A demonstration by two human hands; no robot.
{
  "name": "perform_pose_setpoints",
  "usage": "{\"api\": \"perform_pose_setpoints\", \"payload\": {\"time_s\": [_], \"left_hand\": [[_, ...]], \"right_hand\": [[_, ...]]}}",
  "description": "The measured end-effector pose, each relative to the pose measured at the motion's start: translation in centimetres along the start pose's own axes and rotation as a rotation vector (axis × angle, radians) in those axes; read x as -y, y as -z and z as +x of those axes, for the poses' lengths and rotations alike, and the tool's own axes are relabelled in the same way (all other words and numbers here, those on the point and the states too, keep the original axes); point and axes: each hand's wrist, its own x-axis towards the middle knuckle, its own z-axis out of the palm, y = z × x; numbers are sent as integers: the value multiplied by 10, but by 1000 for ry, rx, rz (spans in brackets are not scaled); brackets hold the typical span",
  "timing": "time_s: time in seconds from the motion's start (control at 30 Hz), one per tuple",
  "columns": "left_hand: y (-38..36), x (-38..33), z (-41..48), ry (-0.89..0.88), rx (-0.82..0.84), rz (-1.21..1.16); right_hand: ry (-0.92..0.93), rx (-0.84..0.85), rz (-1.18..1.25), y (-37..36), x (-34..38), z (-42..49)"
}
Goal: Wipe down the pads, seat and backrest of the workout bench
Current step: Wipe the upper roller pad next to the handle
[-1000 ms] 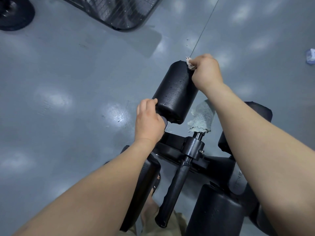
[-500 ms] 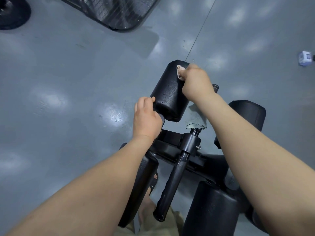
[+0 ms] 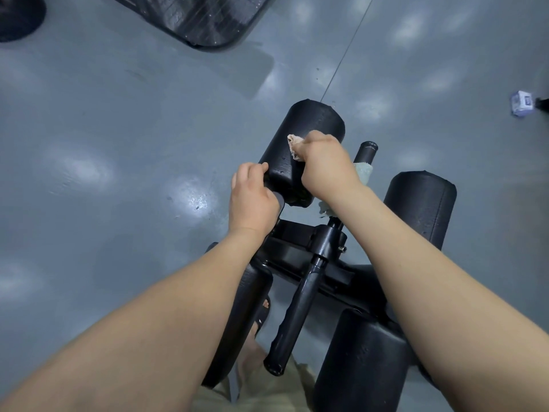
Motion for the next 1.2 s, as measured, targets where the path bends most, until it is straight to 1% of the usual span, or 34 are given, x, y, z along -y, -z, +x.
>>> {"api": "perform_pose_setpoints", "payload": {"time_s": [0.23,0.43,0.6,0.87,1.07,1.2], "left_hand": [[-1,3,1,-5,-12,1],[-1,5,1,-25,-20,-14],[-3,8,2,-31,-40,-10],[-4,9,3,-30,-32,-38],[-1,6,1,-89,-38,-25],[0,5,0,-129,-39,-32]], "right_hand": [[74,-22,-49,-6,6,-16],[163,-91,26,-17,5,-26],[241,-112,-25,-19,7,-33],[230,-89,62,-19,8,-35],[148,-157,169,-26,6,-32],[245,-98,171,-22,8,-32]]}}
